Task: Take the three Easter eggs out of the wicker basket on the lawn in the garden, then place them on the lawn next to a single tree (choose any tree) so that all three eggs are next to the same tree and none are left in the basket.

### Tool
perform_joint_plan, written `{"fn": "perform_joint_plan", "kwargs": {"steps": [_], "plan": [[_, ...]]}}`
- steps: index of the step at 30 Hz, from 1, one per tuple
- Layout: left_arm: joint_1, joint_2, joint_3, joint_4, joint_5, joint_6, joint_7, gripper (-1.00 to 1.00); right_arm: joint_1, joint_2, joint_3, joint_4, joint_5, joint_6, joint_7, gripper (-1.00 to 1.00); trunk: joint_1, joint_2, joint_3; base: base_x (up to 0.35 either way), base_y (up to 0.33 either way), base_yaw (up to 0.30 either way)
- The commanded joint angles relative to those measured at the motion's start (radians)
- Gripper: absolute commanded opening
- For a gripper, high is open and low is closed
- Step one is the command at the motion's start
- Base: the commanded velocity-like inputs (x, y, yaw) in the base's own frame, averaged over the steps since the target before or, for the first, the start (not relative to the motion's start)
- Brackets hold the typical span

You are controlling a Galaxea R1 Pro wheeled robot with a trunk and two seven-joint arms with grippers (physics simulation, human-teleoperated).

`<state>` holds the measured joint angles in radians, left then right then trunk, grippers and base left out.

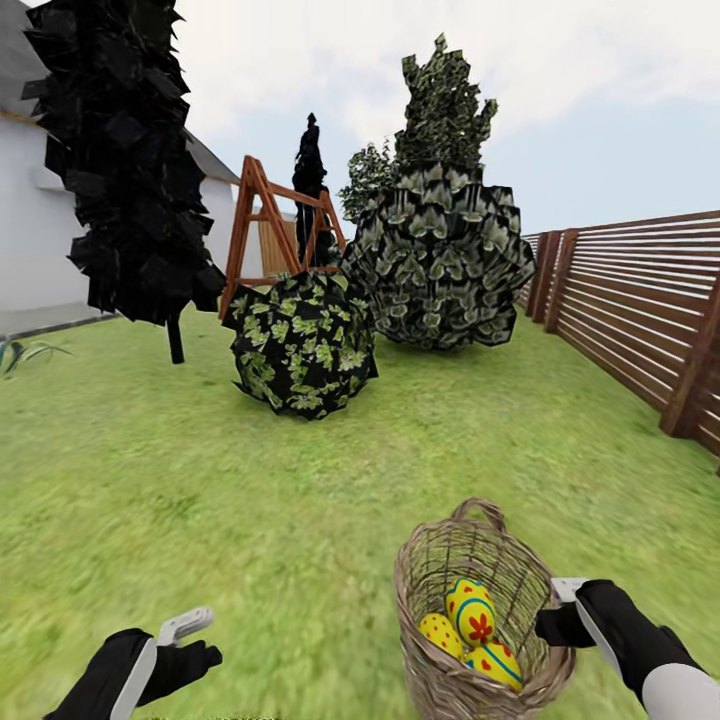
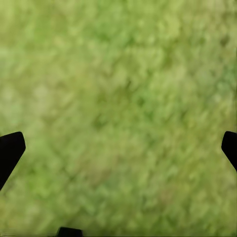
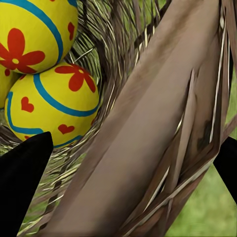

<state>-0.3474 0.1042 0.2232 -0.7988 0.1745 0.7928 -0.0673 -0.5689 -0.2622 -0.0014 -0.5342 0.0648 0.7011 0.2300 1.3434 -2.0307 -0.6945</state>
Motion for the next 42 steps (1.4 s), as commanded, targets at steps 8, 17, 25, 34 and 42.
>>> {"fn": "perform_joint_plan", "kwargs": {"steps": [8,17,25,34,42], "plan": [[-0.001,0.006,0.002,-0.003,0.002,0.005,-0.004,1.0,0.0,0.002,-0.002,-0.003,-0.002,0.004,0.006,-1.0,-0.031,0.056,0.024,0.0,0.0,0.289],[-0.002,0.201,0.01,-0.017,0.013,0.008,-0.02,1.0,0.0,-0.003,-0.004,-0.003,-0.003,0.007,0.014,-1.0,-0.065,0.119,0.052,0.0,0.0,0.289],[-0.002,0.238,0.04,-0.012,0.01,0.008,-0.12,1.0,0.0,-0.034,-0.009,0.0,-0.013,0.009,0.018,-1.0,-0.096,0.175,0.077,0.0,0.0,0.289],[-0.002,0.241,0.042,-0.01,0.011,0.012,-0.121,1.0,0.0,-0.03,-0.002,0.005,-0.004,0.009,0.043,-1.0,-0.131,0.238,0.106,0.0,0.0,0.289],[-0.002,0.242,0.042,-0.01,0.011,0.014,-0.122,1.0,0.0,-0.027,0.001,0.021,-0.002,0.009,0.042,-1.0,-0.161,0.294,0.131,0.0,0.0,0.289]]}}
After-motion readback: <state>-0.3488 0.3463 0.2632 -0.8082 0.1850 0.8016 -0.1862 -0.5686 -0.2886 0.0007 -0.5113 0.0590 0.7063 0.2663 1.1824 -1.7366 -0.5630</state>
